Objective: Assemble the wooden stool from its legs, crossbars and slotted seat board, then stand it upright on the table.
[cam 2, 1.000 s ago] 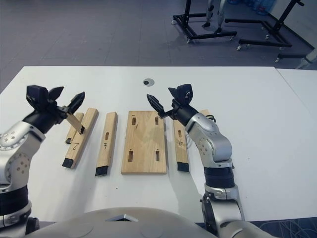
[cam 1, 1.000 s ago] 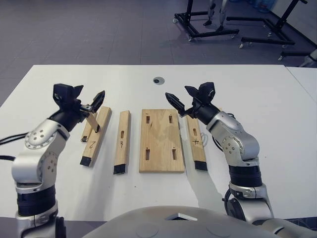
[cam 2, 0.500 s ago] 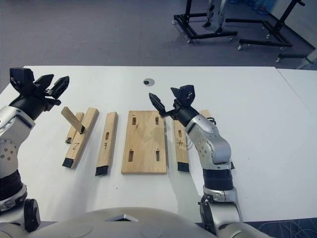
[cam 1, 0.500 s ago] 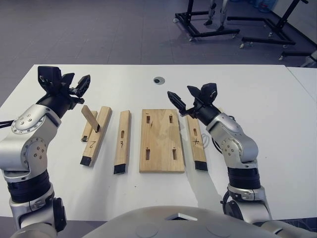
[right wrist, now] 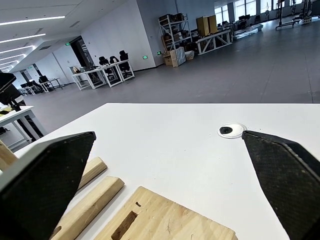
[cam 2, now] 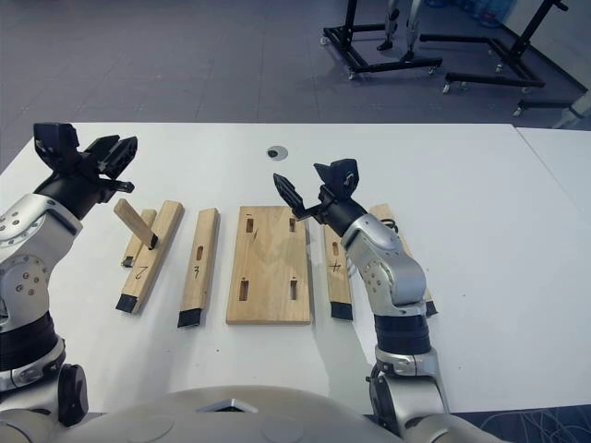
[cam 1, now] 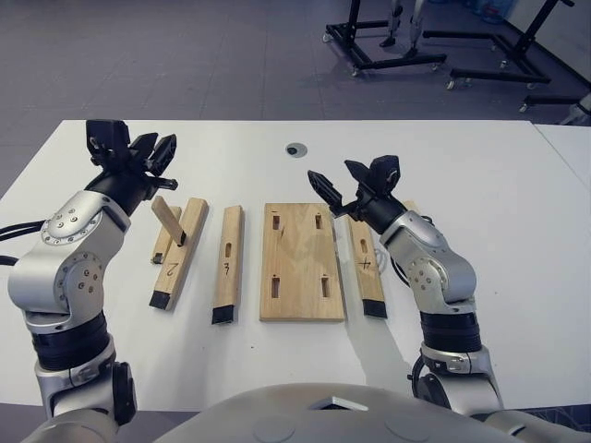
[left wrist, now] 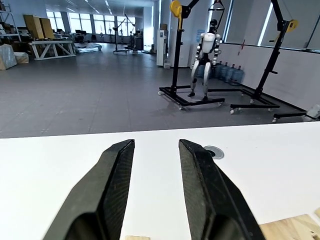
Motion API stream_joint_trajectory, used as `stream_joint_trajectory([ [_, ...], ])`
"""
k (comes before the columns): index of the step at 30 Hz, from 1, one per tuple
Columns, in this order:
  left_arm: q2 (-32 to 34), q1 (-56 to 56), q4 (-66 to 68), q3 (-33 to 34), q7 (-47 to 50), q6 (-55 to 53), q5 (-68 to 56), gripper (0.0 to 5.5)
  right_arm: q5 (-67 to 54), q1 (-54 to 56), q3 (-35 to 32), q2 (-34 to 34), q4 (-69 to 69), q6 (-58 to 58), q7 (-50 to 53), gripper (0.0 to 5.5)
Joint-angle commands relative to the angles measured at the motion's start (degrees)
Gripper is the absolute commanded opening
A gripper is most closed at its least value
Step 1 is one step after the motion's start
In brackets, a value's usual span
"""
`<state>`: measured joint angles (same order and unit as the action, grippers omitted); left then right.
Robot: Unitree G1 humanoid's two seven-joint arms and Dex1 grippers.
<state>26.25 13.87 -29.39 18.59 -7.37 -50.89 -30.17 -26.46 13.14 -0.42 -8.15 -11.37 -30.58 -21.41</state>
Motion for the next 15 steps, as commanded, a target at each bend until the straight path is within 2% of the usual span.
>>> stream_joint_trajectory([
  [1, 1.1, 5.78, 0.12, -1.45, 0.63, 0.11, 1.44, 1.63, 0.43, 0.63, -0.02, 0.09, 0.95, 0.61, -0.01, 5.4],
  [8, 0.93, 9.01, 1.23, -1.92, 0.41, 0.17, 2.59, 1.63, 0.21, 0.87, -0.09, -0.03, 1.07, 0.81, -0.09, 5.4],
  [15, -1.45, 3.99, 1.97, -2.26, 0.71, 2.63, 4.69, 1.63, -0.27, 0.5, 0.02, -1.01, 0.44, -0.36, -0.88, 5.4],
])
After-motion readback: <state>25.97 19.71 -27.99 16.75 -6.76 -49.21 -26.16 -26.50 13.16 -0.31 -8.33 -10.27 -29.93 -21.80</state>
